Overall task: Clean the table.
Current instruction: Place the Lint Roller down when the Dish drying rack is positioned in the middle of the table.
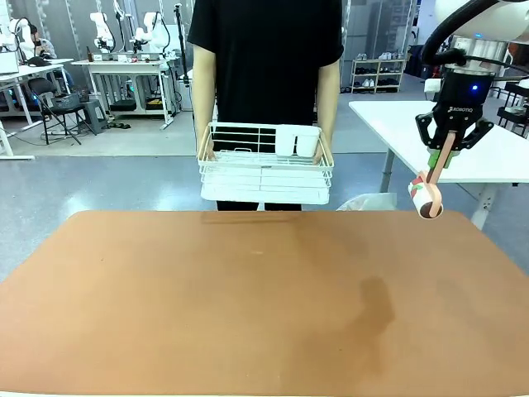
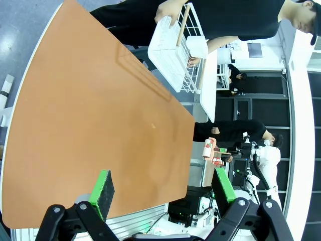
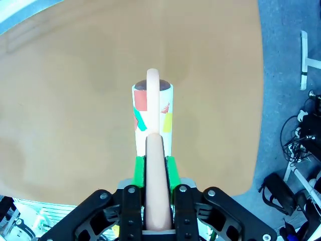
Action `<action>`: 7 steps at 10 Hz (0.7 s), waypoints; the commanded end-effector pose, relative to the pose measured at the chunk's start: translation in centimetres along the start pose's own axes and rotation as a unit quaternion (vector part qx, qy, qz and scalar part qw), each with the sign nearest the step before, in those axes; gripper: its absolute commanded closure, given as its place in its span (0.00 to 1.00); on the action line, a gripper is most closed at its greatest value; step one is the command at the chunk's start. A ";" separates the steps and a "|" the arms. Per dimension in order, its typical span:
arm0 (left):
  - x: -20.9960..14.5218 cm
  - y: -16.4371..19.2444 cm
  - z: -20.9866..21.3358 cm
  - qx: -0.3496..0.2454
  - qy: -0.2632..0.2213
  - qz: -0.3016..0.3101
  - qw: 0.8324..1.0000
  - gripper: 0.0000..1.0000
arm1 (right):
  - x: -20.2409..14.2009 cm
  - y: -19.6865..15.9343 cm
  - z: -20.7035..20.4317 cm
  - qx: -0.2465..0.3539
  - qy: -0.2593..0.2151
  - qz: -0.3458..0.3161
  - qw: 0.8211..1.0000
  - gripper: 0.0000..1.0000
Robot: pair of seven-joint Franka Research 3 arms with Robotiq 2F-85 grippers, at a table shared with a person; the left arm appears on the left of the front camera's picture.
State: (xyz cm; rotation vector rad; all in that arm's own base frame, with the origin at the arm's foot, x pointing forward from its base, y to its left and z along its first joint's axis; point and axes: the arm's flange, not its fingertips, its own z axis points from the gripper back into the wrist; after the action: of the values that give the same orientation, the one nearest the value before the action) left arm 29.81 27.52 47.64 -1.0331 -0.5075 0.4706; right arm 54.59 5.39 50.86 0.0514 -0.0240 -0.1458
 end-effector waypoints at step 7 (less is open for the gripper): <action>0.0 0.1 0.5 -0.006 0.003 -0.011 1.000 0.00 | -0.4 0.1 0.1 0.004 -0.007 0.000 1.000 0.79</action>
State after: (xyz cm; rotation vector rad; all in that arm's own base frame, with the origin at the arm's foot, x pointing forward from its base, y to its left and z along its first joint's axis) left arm 29.81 27.52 47.64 -1.0331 -0.5075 0.4705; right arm 54.59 5.39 50.85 0.0514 -0.0237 -0.1459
